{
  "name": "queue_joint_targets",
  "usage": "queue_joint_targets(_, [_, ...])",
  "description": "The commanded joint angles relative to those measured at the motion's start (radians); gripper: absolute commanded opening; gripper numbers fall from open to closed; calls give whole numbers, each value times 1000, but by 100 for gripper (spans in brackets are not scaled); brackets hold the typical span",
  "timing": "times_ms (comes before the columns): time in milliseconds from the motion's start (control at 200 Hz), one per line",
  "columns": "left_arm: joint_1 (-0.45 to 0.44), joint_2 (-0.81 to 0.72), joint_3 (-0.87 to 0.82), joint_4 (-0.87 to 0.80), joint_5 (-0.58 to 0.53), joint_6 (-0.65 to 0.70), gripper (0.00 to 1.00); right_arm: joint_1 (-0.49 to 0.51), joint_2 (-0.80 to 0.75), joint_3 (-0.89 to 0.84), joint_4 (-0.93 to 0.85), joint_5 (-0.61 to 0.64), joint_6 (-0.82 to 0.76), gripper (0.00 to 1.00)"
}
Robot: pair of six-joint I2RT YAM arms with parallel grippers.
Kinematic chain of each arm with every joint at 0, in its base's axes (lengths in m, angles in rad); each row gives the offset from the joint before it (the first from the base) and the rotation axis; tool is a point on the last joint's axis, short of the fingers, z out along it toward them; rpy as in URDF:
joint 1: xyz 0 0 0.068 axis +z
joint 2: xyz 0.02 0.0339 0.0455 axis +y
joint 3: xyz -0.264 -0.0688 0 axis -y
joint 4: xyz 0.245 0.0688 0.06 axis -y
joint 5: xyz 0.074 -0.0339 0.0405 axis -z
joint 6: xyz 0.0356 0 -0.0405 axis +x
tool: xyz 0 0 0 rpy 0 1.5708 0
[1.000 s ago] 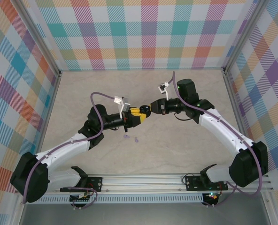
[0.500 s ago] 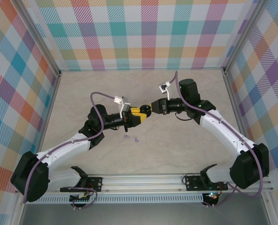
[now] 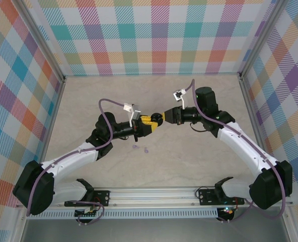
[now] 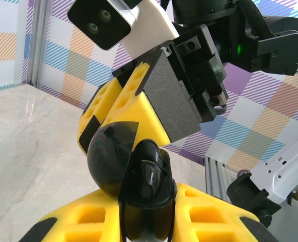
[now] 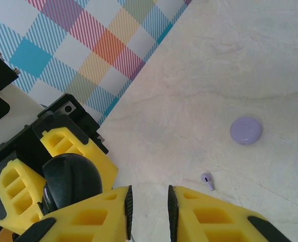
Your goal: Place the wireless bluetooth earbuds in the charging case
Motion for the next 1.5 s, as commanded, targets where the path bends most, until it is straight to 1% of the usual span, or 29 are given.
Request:
queue_joint_targets(0, [-12, 10, 13, 26, 21, -15, 7, 4, -13, -6, 63, -59, 1, 27])
queue_joint_targets(120, [-12, 8, 17, 14, 27, -17, 7, 4, -13, -19, 109, -89, 20, 27])
queue_joint_targets(290, [-12, 8, 12, 0, 8, -19, 7, 4, -53, -40, 159, -123, 25, 27])
queue_joint_targets(465, [-12, 17, 8, -10, -38, -25, 7, 4, -101, -62, 167, -121, 8, 27])
queue_joint_targets(590, [-12, 35, 21, -21, -39, -38, 7, 4, -109, -64, 152, -110, -3, 27])
queue_joint_targets(690, [-12, 43, 33, -27, -53, -49, 8, 4, -99, -51, 99, -64, -18, 27])
queue_joint_targets(790, [-12, 52, 55, -87, -104, -56, 8, 4, -92, -35, 35, 23, -33, 28])
queue_joint_targets(920, [-5, 82, 93, -167, -185, -98, 8, 3, -87, -17, -45, 158, -47, 28])
queue_joint_targets(1030, [17, 128, 135, -214, -215, -146, 10, 4, -88, -13, -90, 256, -50, 28])
queue_joint_targets(1135, [46, 191, 195, -288, -231, -166, 11, 4, -85, -11, -131, 333, -51, 29])
queue_joint_targets(1255, [72, 272, 277, -393, -267, -160, 12, 4, -80, -10, -173, 387, -53, 28])
queue_joint_targets(1405, [100, 410, 431, -580, -304, -148, 12, 4, -80, -18, -205, 432, -47, 29])
queue_joint_targets(1495, [112, 507, 527, -659, -289, -142, 12, 4, -75, -25, -215, 445, -37, 29])
